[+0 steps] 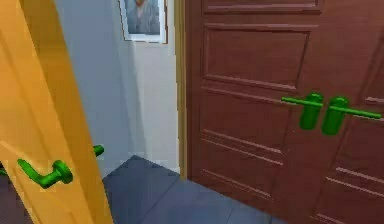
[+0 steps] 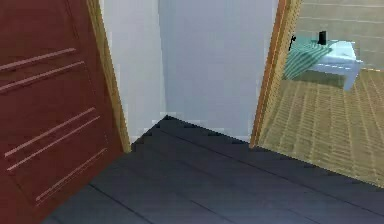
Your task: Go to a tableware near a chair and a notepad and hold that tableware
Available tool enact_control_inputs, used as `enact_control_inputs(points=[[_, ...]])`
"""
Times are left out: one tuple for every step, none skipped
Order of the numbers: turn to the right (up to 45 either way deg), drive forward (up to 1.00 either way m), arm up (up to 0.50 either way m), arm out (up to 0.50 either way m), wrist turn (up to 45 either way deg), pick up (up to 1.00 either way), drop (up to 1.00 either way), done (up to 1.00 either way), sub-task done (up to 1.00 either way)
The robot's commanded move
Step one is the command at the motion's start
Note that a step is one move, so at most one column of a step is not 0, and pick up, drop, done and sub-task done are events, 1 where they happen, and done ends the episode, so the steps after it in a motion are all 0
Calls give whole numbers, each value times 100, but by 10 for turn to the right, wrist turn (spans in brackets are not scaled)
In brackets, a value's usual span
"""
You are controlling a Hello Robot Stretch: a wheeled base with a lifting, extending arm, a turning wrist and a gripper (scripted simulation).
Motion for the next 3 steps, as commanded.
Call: enact_control_inputs(points=[[-450, 0, 0, 0, 0, 0, 0, 0, 0], [-240, 0, 0, 0, 0, 0, 0, 0, 0], [0, 100, 0, 0, 0, 0, 0, 0, 0]])
